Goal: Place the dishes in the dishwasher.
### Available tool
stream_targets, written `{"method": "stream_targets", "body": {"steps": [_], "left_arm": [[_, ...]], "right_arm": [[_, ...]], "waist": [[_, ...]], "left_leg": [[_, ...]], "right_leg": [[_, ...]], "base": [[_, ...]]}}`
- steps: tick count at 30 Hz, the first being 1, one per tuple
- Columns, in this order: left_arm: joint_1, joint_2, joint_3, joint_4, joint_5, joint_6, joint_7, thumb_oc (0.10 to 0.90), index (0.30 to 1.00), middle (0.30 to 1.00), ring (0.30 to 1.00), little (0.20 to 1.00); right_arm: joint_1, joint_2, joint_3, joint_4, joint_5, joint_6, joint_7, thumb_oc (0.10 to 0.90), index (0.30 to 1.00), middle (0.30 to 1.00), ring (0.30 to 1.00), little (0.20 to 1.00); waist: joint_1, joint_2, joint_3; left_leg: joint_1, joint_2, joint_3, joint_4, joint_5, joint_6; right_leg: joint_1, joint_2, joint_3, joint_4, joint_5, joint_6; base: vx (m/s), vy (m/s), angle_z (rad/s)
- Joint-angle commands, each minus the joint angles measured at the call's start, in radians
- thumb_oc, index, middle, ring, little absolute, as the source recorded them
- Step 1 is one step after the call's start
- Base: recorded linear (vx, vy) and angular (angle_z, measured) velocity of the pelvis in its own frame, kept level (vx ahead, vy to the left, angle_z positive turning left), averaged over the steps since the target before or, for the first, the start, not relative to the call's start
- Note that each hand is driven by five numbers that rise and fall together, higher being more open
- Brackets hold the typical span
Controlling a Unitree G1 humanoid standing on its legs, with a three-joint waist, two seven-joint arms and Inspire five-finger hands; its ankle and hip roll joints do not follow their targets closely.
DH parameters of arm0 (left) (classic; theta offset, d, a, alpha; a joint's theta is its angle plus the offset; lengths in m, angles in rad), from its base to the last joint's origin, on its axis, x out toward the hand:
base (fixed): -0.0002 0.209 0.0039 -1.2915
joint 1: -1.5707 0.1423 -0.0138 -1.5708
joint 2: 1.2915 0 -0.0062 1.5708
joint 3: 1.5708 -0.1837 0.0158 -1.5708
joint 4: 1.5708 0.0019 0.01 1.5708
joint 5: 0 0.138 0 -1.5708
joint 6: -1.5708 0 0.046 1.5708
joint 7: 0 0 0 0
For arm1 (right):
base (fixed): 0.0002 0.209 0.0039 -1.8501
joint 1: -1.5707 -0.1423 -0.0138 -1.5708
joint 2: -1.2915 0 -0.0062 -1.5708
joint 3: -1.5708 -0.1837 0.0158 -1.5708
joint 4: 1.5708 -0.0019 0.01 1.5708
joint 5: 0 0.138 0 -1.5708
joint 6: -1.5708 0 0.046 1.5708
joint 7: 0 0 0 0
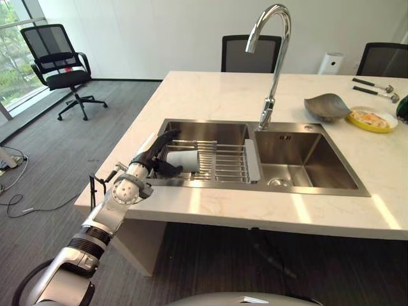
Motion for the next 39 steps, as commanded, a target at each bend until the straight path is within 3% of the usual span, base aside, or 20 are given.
{"method": "stream_targets", "body": {"steps": [1,13,22,31,33,39], "left_arm": [[-0.292,0.034,-0.035,0.043,0.105,-0.066,0.055,0.8,0.9,0.9,0.9,0.9],[-0.424,0.059,-0.207,0.249,0.304,-0.044,0.112,0.8,0.9,0.9,0.9,0.9],[-0.509,0.001,-0.294,0.53,0.424,0.011,0.165,0.8,0.9,0.9,0.9,0.9],[-0.564,-0.03,-0.318,0.663,0.43,0.035,0.185,0.8,0.9,0.9,0.9,0.9],[-0.578,-0.033,-0.297,0.733,0.42,0.052,0.189,0.8,0.9,0.9,0.9,0.9],[-0.627,-0.036,-0.324,0.797,0.4,0.051,0.176,0.8,0.9,0.9,0.9,0.9]], "right_arm": [[-0.023,0.02,0.092,0.052,-0.011,0.013,0.019,0.8,0.9,0.9,0.9,0.9],[-0.038,0.034,0.115,0.025,0.0,0.004,-0.006,0.8,0.9,0.9,0.9,0.9],[-0.05,0.049,0.124,0.034,0.02,0.001,-0.025,0.8,0.9,0.9,0.9,0.9],[-0.063,0.057,0.133,0.034,0.04,0.001,-0.029,0.8,0.9,0.9,0.9,0.9],[-0.018,0.031,0.132,0.017,0.039,-0.006,-0.01,0.8,0.9,0.9,0.9,0.9],[-0.048,0.021,0.114,0.035,0.047,0.004,-0.022,0.8,0.9,0.9,0.9,0.9]], "waist": [[-0.005,0.027,-0.003],[-0.034,0.029,-0.01],[-0.069,0.034,-0.009],[-0.078,0.033,-0.007],[-0.106,0.032,0.003],[-0.121,0.03,0.014]], "left_leg": [[-0.059,-0.004,0.009,0.011,-0.017,-0.012],[-0.063,-0.019,0.043,0.009,-0.032,0.002],[-0.055,-0.03,0.082,0.009,-0.045,0.012],[-0.055,-0.034,0.098,0.009,-0.049,0.016],[-0.054,-0.036,0.115,0.009,-0.052,0.018],[-0.061,-0.03,0.126,0.009,-0.047,0.015]], "right_leg": [[0.067,-0.019,-0.031,0.019,-0.178,0.081],[0.032,-0.042,0.0,0.019,-0.15,0.1],[0.009,-0.054,0.035,0.019,-0.133,0.113],[-0.004,-0.059,0.05,0.019,-0.126,0.119],[-0.018,-0.058,0.067,0.019,-0.117,0.123],[-0.033,-0.055,0.073,0.019,-0.113,0.123]], "base": [[-0.01,0.023,-0.04],[0.0,0.024,-0.07],[0.0,0.027,-0.1],[0.0,0.015,-0.1],[-0.04,0.013,-0.04],[-0.01,0.017,-0.24]]}}
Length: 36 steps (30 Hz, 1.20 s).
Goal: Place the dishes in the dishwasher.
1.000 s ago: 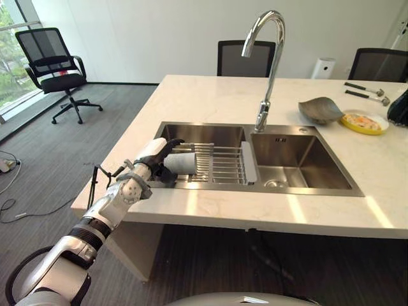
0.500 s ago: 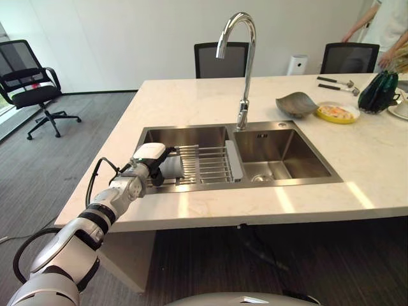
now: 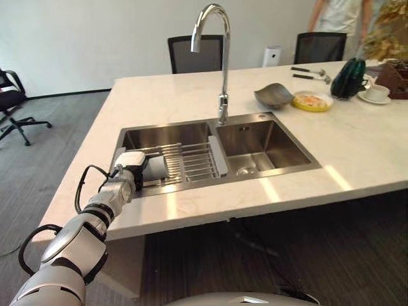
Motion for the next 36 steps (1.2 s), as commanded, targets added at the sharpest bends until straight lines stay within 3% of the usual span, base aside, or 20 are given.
{"method": "stream_targets", "body": {"steps": [1,10,11,16,26,29,30,34,35,36], "left_arm": [[-0.288,0.013,0.011,0.06,-0.011,-0.002,0.053,0.8,0.9,0.9,0.9,0.9],[-0.354,0.043,-0.04,0.1,-0.021,-0.006,0.005,0.8,0.9,0.9,0.9,0.9],[-0.386,0.052,-0.081,0.154,-0.013,0.0,-0.074,0.4,0.3,0.3,0.3,0.3],[-0.388,0.058,-0.111,0.157,0.037,-0.006,-0.085,0.4,0.3,0.3,0.3,0.3],[-0.351,0.086,-0.129,0.073,0.068,-0.029,-0.031,0.4,0.3,0.3,0.3,0.3],[-0.277,0.2,0.032,-0.322,-0.071,-0.067,0.071,0.4,0.3,0.3,0.3,0.3],[-0.269,0.204,0.039,-0.332,-0.071,-0.064,0.067,0.4,0.3,0.3,0.3,0.3],[-0.064,0.186,0.345,-0.708,-0.312,-0.145,0.119,0.4,0.3,0.3,0.3,0.3],[0.024,0.153,0.472,-0.873,-0.452,-0.188,0.103,0.4,0.3,0.3,0.3,0.3],[0.031,0.154,0.48,-0.879,-0.453,-0.185,0.101,0.4,0.3,0.3,0.3,0.3]], "right_arm": [[-0.042,0.007,0.052,0.05,0.004,0.01,0.011,0.8,0.9,0.9,0.9,0.9],[-0.053,-0.004,0.064,0.041,-0.005,0.009,0.011,0.8,0.9,0.9,0.9,0.9],[-0.066,-0.005,0.084,0.047,-0.033,0.021,0.018,0.8,0.9,0.9,0.9,0.9],[-0.063,0.001,0.097,0.053,-0.041,0.02,0.028,0.8,0.9,0.9,0.9,0.9],[-0.05,-0.009,0.105,0.041,-0.032,0.007,0.027,0.8,0.9,0.9,0.9,0.9],[-0.014,0.008,0.071,0.018,-0.015,-0.008,0.019,0.8,0.9,0.9,0.9,0.9],[-0.013,0.007,0.073,0.018,-0.015,-0.008,0.019,0.8,0.9,0.9,0.9,0.9],[0.021,0.014,0.036,0.008,-0.017,-0.007,0.02,0.8,0.9,0.9,0.9,0.9],[0.034,0.018,0.02,0.005,-0.026,-0.006,0.021,0.8,0.9,0.9,0.9,0.9],[0.034,0.015,0.023,0.005,-0.026,-0.006,0.021,0.8,0.9,0.9,0.9,0.9]], "waist": [[-0.009,0.045,0.052],[-0.021,0.032,0.065],[-0.028,0.019,0.078],[-0.024,0.012,0.091],[-0.012,0.023,0.096],[0.038,0.035,0.095],[0.033,0.037,0.095],[0.076,0.045,0.099],[0.107,0.051,0.108],[0.101,0.052,0.106]], "left_leg": [[-0.025,-0.014,-0.02,0.01,-0.048,0.009],[-0.036,-0.002,0.018,0.01,-0.048,0.008],[-0.037,0.01,0.06,0.01,-0.046,0.007],[-0.026,0.021,0.083,0.01,-0.046,0.001],[-0.012,0.039,0.051,0.01,-0.043,-0.014],[-0.019,0.054,-0.019,0.013,-0.022,-0.036],[-0.019,0.054,-0.022,0.013,-0.022,-0.036],[-0.053,0.071,-0.109,0.052,-0.006,-0.062],[-0.073,0.079,-0.151,0.096,-0.005,-0.077],[-0.078,0.078,-0.154,0.098,-0.003,-0.076]], "right_leg": [[0.086,-0.052,-0.034,0.019,-0.159,0.118],[0.045,-0.041,-0.004,0.019,-0.144,0.126],[0.019,-0.032,0.018,0.019,-0.134,0.131],[0.017,-0.027,0.027,0.019,-0.136,0.131],[0.056,-0.018,-0.01,0.019,-0.168,0.117],[0.104,-0.005,-0.067,0.019,-0.207,0.096],[0.106,-0.004,-0.07,0.019,-0.208,0.096],[0.15,0.007,-0.139,0.019,-0.239,0.063],[0.174,0.015,-0.17,0.019,-0.258,0.043],[0.171,0.015,-0.172,0.019,-0.256,0.043]], "base": [[-0.03,0.024,-0.06],[-0.02,0.003,-0.11],[-0.04,-0.021,-0.02],[-0.01,-0.019,-0.46],[0.02,-0.036,-0.01],[0.04,-0.133,0.39],[0.01,-0.136,0.58],[0.02,-0.154,0.6],[0.0,-0.16,0.63],[0.01,-0.176,0.7]]}}
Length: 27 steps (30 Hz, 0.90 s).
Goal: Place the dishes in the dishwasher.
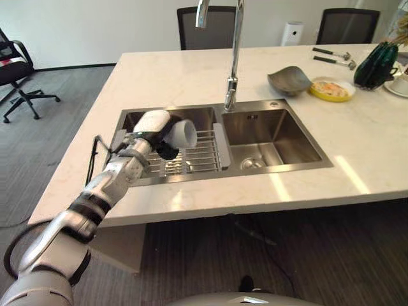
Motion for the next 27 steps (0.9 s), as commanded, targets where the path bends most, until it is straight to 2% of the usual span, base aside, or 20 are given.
{"method": "stream_targets", "body": {"steps": [1,3,4,5,7,8,9,10,11,12,13,16,18,19,20,22,23,25,26,27], "left_arm": [[-0.089,0.037,0.255,-0.187,-0.309,-0.111,0.07,0.4,0.3,0.3,0.3,0.3],[0.015,-0.013,0.369,-0.298,-0.485,-0.158,0.03,0.4,0.3,0.3,0.3,0.3],[0.02,-0.013,0.373,-0.302,-0.486,-0.156,0.028,0.4,0.3,0.3,0.3,0.3],[0.108,-0.069,0.471,-0.391,-0.588,-0.194,0.012,0.4,0.3,0.3,0.3,0.3],[0.114,-0.071,0.477,-0.396,-0.589,-0.191,0.01,0.4,0.3,0.3,0.3,0.3],[0.131,-0.102,0.491,-0.426,-0.616,-0.197,0.005,0.4,0.3,0.3,0.3,0.3],[0.168,-0.129,0.519,-0.452,-0.634,-0.201,-0.009,0.4,0.3,0.3,0.3,0.3],[0.243,-0.174,0.552,-0.49,-0.655,-0.199,-0.032,0.4,0.3,0.3,0.3,0.3],[0.282,-0.182,0.563,-0.505,-0.649,-0.191,-0.038,0.4,0.3,0.3,0.3,0.3],[0.302,-0.176,0.569,-0.504,-0.62,-0.189,-0.034,0.4,0.3,0.3,0.3,0.3],[0.367,-0.168,0.588,-0.511,-0.584,-0.181,-0.038,0.4,0.3,0.3,0.3,0.3],[0.457,-0.174,0.63,-0.499,-0.573,-0.17,-0.032,0.4,0.3,0.3,0.3,0.3],[0.466,-0.176,0.634,-0.504,-0.572,-0.169,-0.032,0.4,0.3,0.3,0.3,0.3],[0.562,-0.186,0.696,-0.471,-0.547,-0.158,-0.035,0.4,0.3,0.3,0.3,0.3],[0.565,-0.187,0.696,-0.473,-0.545,-0.157,-0.035,0.4,0.3,0.3,0.3,0.3],[0.575,-0.18,0.704,-0.471,-0.525,-0.152,-0.043,0.4,0.3,0.3,0.3,0.3],[0.584,-0.171,0.7,-0.489,-0.51,-0.15,-0.06,0.4,0.3,0.3,0.3,0.3],[0.588,-0.171,0.701,-0.492,-0.509,-0.148,-0.061,0.4,0.3,0.3,0.3,0.3],[0.592,-0.171,0.694,-0.5,-0.493,-0.145,-0.066,0.4,0.3,0.3,0.3,0.3],[0.593,-0.177,0.676,-0.521,-0.482,-0.135,-0.086,0.4,0.3,0.3,0.3,0.3]], "right_arm": [[-0.022,0.051,-0.018,0.029,-0.03,-0.013,0.023,0.8,0.9,0.9,0.9,0.9],[-0.017,0.045,-0.014,0.024,-0.055,-0.012,0.023,0.8,0.9,0.9,0.9,0.9],[-0.018,0.043,-0.012,0.024,-0.055,-0.012,0.023,0.8,0.9,0.9,0.9,0.9],[-0.021,0.04,0.01,0.006,-0.092,-0.012,0.03,0.8,0.9,0.9,0.9,0.9],[-0.021,0.037,0.012,0.006,-0.092,-0.012,0.031,0.8,0.9,0.9,0.9,0.9],[-0.028,0.033,0.017,-0.003,-0.101,-0.01,0.029,0.8,0.9,0.9,0.9,0.9],[-0.034,0.024,0.019,-0.01,-0.119,-0.012,0.03,0.8,0.9,0.9,0.9,0.9],[-0.038,0.006,0.009,-0.022,-0.154,-0.023,0.025,0.8,0.9,0.9,0.9,0.9],[-0.031,-0.005,0.005,-0.022,-0.157,-0.023,0.023,0.8,0.9,0.9,0.9,0.9],[-0.028,-0.008,-0.006,-0.021,-0.156,-0.025,0.02,0.8,0.9,0.9,0.9,0.9],[-0.015,-0.015,-0.045,-0.019,-0.148,-0.022,0.019,0.8,0.9,0.9,0.9,0.9],[-0.007,-0.012,-0.065,-0.018,-0.146,-0.01,0.017,0.8,0.9,0.9,0.9,0.9],[-0.004,-0.013,-0.062,-0.018,-0.146,-0.009,0.017,0.8,0.9,0.9,0.9,0.9],[-0.004,-0.007,-0.08,-0.021,-0.142,-0.002,0.027,0.8,0.9,0.9,0.9,0.9],[-0.002,-0.007,-0.079,-0.021,-0.142,-0.002,0.027,0.8,0.9,0.9,0.9,0.9],[0.003,-0.002,-0.087,-0.032,-0.138,-0.004,0.033,0.8,0.9,0.9,0.9,0.9],[0.01,0.008,-0.084,-0.042,-0.141,-0.005,0.034,0.8,0.9,0.9,0.9,0.9],[0.013,0.009,-0.083,-0.043,-0.141,-0.005,0.033,0.8,0.9,0.9,0.9,0.9],[0.011,0.012,-0.08,-0.041,-0.146,-0.005,0.032,0.8,0.9,0.9,0.9,0.9],[0.001,0.021,-0.079,-0.032,-0.15,-0.006,0.027,0.8,0.9,0.9,0.9,0.9]], "waist": [[0.056,0.018,0.001],[0.088,0.03,0.007],[0.083,0.031,0.005],[0.142,0.048,0.022],[0.134,0.049,0.018],[0.153,0.059,0.03],[0.176,0.062,0.038],[0.204,0.065,0.042],[0.187,0.057,0.031],[0.183,0.056,0.037],[0.166,0.049,0.041],[0.184,0.053,0.041],[0.179,0.054,0.039],[0.199,0.045,0.006],[0.193,0.044,0.005],[0.183,0.034,-0.017],[0.167,0.029,-0.036],[0.16,0.025,-0.038],[0.156,0.026,-0.047],[0.155,0.025,-0.054]], "left_leg": [[-0.086,-0.001,-0.093,0.113,-0.012,-0.039],[-0.109,0.003,-0.142,0.144,0.015,-0.056],[-0.114,0.002,-0.145,0.144,0.019,-0.055],[-0.148,0.008,-0.196,0.174,0.076,-0.091],[-0.156,0.006,-0.202,0.173,0.082,-0.09],[-0.186,0.009,-0.224,0.183,0.137,-0.115],[-0.202,0.016,-0.228,0.165,0.155,-0.123],[-0.255,0.072,-0.077,0.101,0.213,-0.121],[-0.257,0.101,0.016,0.06,0.23,-0.128],[-0.269,0.136,0.11,0.06,0.255,-0.126],[-0.257,0.204,0.278,0.048,0.269,-0.121],[-0.229,0.232,0.292,0.056,0.296,-0.131],[-0.23,0.233,0.289,0.055,0.297,-0.132],[-0.141,0.273,0.242,0.076,0.289,-0.141],[-0.142,0.27,0.237,0.074,0.29,-0.14],[-0.106,0.282,0.259,0.074,0.277,-0.142],[-0.083,0.266,0.274,0.067,0.241,-0.139],[-0.085,0.259,0.269,0.067,0.235,-0.135],[-0.078,0.247,0.272,0.054,0.194,-0.126],[-0.085,0.219,0.279,0.033,0.113,-0.101]], "right_leg": [[0.138,-0.024,0.022,0.017,-0.252,0.088],[0.156,-0.014,-0.009,0.017,-0.266,0.071],[0.153,-0.014,-0.012,0.017,-0.263,0.071],[0.17,-0.006,-0.057,0.017,-0.282,0.055],[0.165,-0.007,-0.063,0.017,-0.279,0.055],[0.17,-0.008,-0.088,0.017,-0.283,0.052],[0.174,-0.012,-0.117,0.017,-0.29,0.05],[0.174,-0.03,-0.234,0.017,-0.298,0.047],[0.184,-0.039,-0.282,0.017,-0.321,0.048],[0.19,-0.045,-0.321,0.017,-0.315,0.046],[0.188,-0.066,-0.394,0.017,-0.299,0.041],[0.181,-0.078,-0.421,0.02,-0.282,0.04],[0.183,-0.076,-0.423,0.02,-0.282,0.04],[0.154,-0.134,-0.514,0.03,-0.225,0.041],[0.157,-0.135,-0.52,0.029,-0.223,0.044],[0.138,-0.171,-0.586,0.033,-0.188,0.053],[0.123,-0.211,-0.627,0.054,-0.155,0.066],[0.125,-0.221,-0.634,0.059,-0.152,0.072],[0.117,-0.248,-0.65,0.078,-0.138,0.084],[0.12,-0.299,-0.677,0.106,-0.107,0.106]], "base": [[-0.02,-0.117,0.73],[-0.01,-0.148,0.66],[-0.04,-0.182,0.63],[-0.06,-0.115,0.66],[-0.06,-0.06,0.71],[-0.1,-0.047,1.13],[-0.29,-0.092,1.07],[-0.23,-0.152,1.05],[-0.28,-0.119,2.04],[-0.32,-0.05,3.22],[-0.31,0.014,2.78],[-0.23,0.061,1.6],[-0.23,0.177,1.19],[-0.38,0.327,1.41],[-0.47,0.411,1.06],[-0.28,0.339,1.36],[-0.25,0.39,1.54],[-0.08,0.228,1.2],[-0.16,0.495,0.87],[-0.18,0.718,0.66]]}}
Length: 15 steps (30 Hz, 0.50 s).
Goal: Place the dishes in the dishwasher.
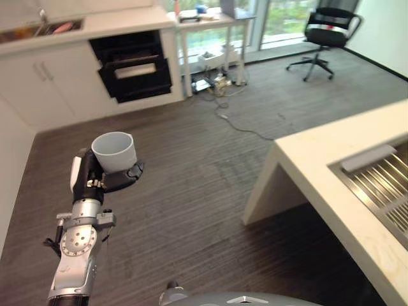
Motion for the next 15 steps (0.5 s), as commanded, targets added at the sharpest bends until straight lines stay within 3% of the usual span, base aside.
{"method": "stream_targets", "body": {"steps": [1,3,4,5,6,7,8,9,10,13,14,15], "left_arm": [[-0.111,0.078,0.031,-0.168,0.06,-0.1,-0.036,0.4,0.3,0.3,0.3,0.3],[-0.109,0.082,0.025,-0.179,0.101,-0.095,-0.037,0.4,0.3,0.3,0.3,0.3],[-0.135,0.087,-0.043,-0.156,0.12,-0.095,-0.051,0.4,0.3,0.3,0.3,0.3],[-0.168,0.103,-0.101,-0.152,0.151,-0.086,-0.055,0.4,0.3,0.3,0.3,0.3],[-0.219,0.098,-0.161,-0.143,0.126,-0.084,-0.06,0.4,0.3,0.3,0.3,0.3],[-0.279,0.089,-0.228,-0.109,0.099,-0.084,-0.06,0.4,0.3,0.3,0.3,0.3],[-0.332,0.072,-0.304,-0.074,0.084,-0.077,-0.059,0.4,0.3,0.3,0.3,0.3],[-0.36,0.075,-0.349,-0.072,0.084,-0.076,-0.065,0.4,0.3,0.3,0.3,0.3],[-0.375,0.09,-0.379,-0.07,0.094,-0.075,-0.073,0.4,0.3,0.3,0.3,0.3],[-0.377,0.091,-0.38,-0.069,0.094,-0.076,-0.073,0.4,0.3,0.3,0.3,0.3],[-0.387,0.103,-0.392,-0.055,0.106,-0.076,-0.075,0.4,0.3,0.3,0.3,0.3],[-0.416,0.088,-0.437,-0.024,0.129,-0.065,-0.081,0.4,0.3,0.3,0.3,0.3]], "right_arm": [[-0.091,0.064,-0.035,-0.007,0.004,-0.031,0.004,0.8,0.9,0.9,0.9,0.9],[-0.08,0.075,-0.046,-0.017,-0.001,-0.042,0.001,0.8,0.9,0.9,0.9,0.9],[-0.153,0.086,-0.059,0.035,0.014,-0.04,-0.046,0.8,0.9,0.9,0.9,0.9],[-0.191,0.07,-0.089,0.055,0.028,-0.036,-0.051,0.8,0.9,0.9,0.9,0.9],[-0.201,0.055,-0.106,0.07,0.048,-0.037,-0.064,0.8,0.9,0.9,0.9,0.9],[-0.208,0.045,-0.113,0.075,0.065,-0.035,-0.069,0.8,0.9,0.9,0.9,0.9],[-0.199,0.046,-0.11,0.07,0.082,-0.036,-0.067,0.8,0.9,0.9,0.9,0.9],[-0.194,0.047,-0.108,0.068,0.109,-0.037,-0.073,0.8,0.9,0.9,0.9,0.9],[-0.187,0.048,-0.103,0.057,0.132,-0.037,-0.075,0.8,0.9,0.9,0.9,0.9],[-0.188,0.049,-0.103,0.056,0.132,-0.037,-0.075,0.8,0.9,0.9,0.9,0.9],[-0.181,0.057,-0.092,0.044,0.139,-0.038,-0.07,0.8,0.9,0.9,0.9,0.9],[-0.163,0.109,-0.01,-0.009,0.126,-0.037,-0.058,0.8,0.9,0.9,0.9,0.9]], "waist": [[-0.007,0.013,-0.041],[-0.022,-0.008,-0.019],[-0.028,-0.012,-0.016],[-0.041,-0.005,-0.009],[-0.063,0.003,-0.013],[-0.072,0.011,-0.009],[-0.104,0.013,0.0],[-0.118,0.009,0.015],[-0.125,-0.003,0.024],[-0.128,-0.004,0.024],[-0.133,-0.015,0.029],[-0.128,-0.075,0.042]], "left_leg": [[0.062,0.091,0.064,-0.026,-0.036,-0.092],[0.048,0.012,0.007,0.001,-0.112,-0.041],[0.031,-0.03,-0.036,0.016,-0.132,-0.011],[0.021,-0.057,-0.078,0.016,-0.139,0.001],[0.026,-0.087,-0.138,0.013,-0.148,0.012],[0.023,-0.109,-0.168,0.013,-0.136,0.026],[0.027,-0.143,-0.233,0.014,-0.133,0.041],[0.031,-0.168,-0.279,0.018,-0.137,0.055],[0.036,-0.191,-0.318,0.015,-0.142,0.063],[0.033,-0.191,-0.322,0.015,-0.138,0.063],[0.04,-0.206,-0.344,0.009,-0.139,0.069],[0.05,-0.234,-0.405,0.032,-0.157,0.081]], "right_leg": [[-0.001,-0.08,-0.06,-0.139,0.094,0.028],[-0.002,-0.169,-0.023,-0.031,0.137,0.065],[-0.014,-0.206,0.044,0.022,0.152,0.085],[-0.047,-0.192,0.163,0.042,0.155,0.09],[-0.072,-0.139,0.324,0.03,0.116,0.083],[-0.103,-0.072,0.462,0.005,0.069,0.052],[-0.126,0.015,0.622,0.001,0.017,0.033],[-0.14,0.078,0.703,-0.001,-0.02,0.027],[-0.134,0.113,0.736,-0.024,-0.037,0.016],[-0.133,0.113,0.731,-0.03,-0.032,0.015],[-0.145,0.13,0.754,-0.031,-0.019,0.012],[-0.104,0.152,0.749,-0.074,-0.016,0.008]], "base": [[-0.12,0.739,1.06],[0.01,0.569,1.14],[0.07,0.503,1.18],[0.17,0.464,1.7],[0.15,0.402,1.72],[0.2,0.392,1.84],[0.15,0.352,2.67],[0.17,0.273,2.87],[0.08,0.128,2.55],[0.03,0.022,0.96],[0.19,-0.046,0.73],[0.22,-0.083,1.11]]}}
